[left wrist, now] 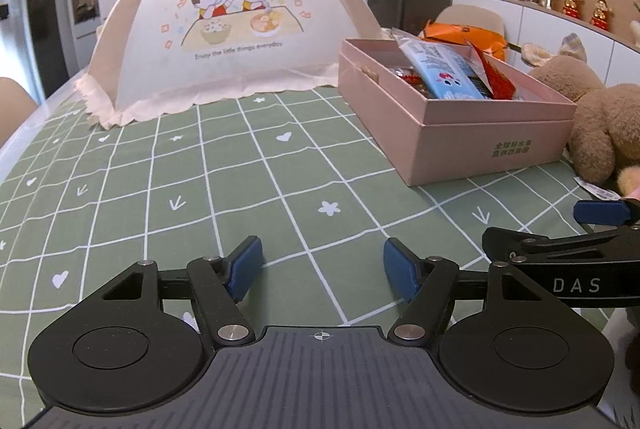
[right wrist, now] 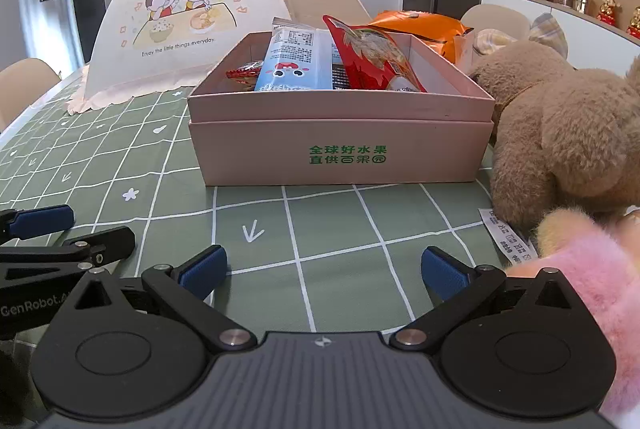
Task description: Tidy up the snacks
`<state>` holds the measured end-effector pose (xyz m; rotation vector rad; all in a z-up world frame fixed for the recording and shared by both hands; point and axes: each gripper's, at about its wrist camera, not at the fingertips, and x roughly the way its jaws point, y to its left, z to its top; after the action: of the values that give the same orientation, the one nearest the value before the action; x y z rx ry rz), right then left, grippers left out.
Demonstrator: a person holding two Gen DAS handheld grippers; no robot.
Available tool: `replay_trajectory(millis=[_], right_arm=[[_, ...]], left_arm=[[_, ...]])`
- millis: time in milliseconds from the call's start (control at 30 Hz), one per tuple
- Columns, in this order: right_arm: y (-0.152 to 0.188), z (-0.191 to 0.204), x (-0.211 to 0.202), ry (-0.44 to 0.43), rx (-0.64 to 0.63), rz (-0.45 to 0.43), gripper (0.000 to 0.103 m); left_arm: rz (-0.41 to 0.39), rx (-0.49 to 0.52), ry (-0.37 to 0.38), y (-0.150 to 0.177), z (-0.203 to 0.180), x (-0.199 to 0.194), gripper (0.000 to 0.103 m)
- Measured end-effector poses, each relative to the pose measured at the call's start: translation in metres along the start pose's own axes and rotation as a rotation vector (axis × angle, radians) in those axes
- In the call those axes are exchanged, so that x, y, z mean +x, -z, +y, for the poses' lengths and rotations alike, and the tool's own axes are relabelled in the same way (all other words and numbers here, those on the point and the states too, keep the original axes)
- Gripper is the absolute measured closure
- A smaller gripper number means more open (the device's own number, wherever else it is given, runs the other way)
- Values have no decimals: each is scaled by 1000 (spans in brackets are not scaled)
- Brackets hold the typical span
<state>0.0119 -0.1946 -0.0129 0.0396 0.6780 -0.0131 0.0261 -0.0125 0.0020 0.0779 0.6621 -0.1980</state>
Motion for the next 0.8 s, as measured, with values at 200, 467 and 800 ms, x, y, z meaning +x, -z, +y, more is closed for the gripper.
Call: replay_trajectory(millis=[200,467,800], right_arm=[[0,0,0,0,0,0,0],[0,0,0,0,0,0,0],[0,0,0,0,0,0,0]], left_arm=[[0,-2,-3,1,0,-1,30],[0,-1,-4,2,1,-2,30],[0,-2,-3,2,1,-2,30]])
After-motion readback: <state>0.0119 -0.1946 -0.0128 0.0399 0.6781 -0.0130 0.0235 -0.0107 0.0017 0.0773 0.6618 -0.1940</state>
